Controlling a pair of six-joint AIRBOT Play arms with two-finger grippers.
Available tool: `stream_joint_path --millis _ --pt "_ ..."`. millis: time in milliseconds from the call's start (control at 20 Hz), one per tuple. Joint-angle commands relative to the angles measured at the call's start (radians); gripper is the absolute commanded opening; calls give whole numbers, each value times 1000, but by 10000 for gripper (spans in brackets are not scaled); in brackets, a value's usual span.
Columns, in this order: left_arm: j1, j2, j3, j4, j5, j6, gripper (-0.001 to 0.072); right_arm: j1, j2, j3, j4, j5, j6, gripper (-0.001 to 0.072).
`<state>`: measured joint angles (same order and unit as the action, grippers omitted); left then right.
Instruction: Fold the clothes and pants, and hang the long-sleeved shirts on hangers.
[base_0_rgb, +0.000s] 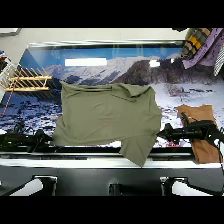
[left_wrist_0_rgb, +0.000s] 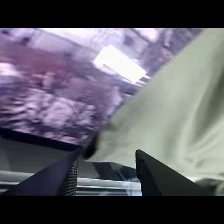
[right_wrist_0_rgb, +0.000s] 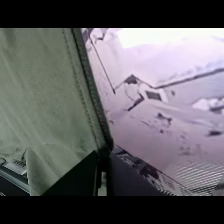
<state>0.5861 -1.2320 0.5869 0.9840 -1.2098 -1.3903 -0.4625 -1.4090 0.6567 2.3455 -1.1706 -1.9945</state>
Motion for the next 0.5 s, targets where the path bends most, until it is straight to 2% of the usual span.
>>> stream_joint_path --millis 0,50,100,150,300,450 --pt "-35 -32 -2 -13 50 3 389 1 9 0 4 -14 0 29" --pt "-39 -34 -2 -13 62 2 345 1 18 0 3 -13 0 28" --pt "-39 -34 -2 -13 72 -1 193 1 30 0 3 -11 0 28" --pt "-39 -34 -2 -18 76 0 9 1 46 0 3 -10 0 28" --pt "-39 -32 8 -33 76 0 14 1 101 0 22 -14 -24 27" --pt "-48 -17 60 -70 76 8 13 1 137 2 145 -11 -95 26"
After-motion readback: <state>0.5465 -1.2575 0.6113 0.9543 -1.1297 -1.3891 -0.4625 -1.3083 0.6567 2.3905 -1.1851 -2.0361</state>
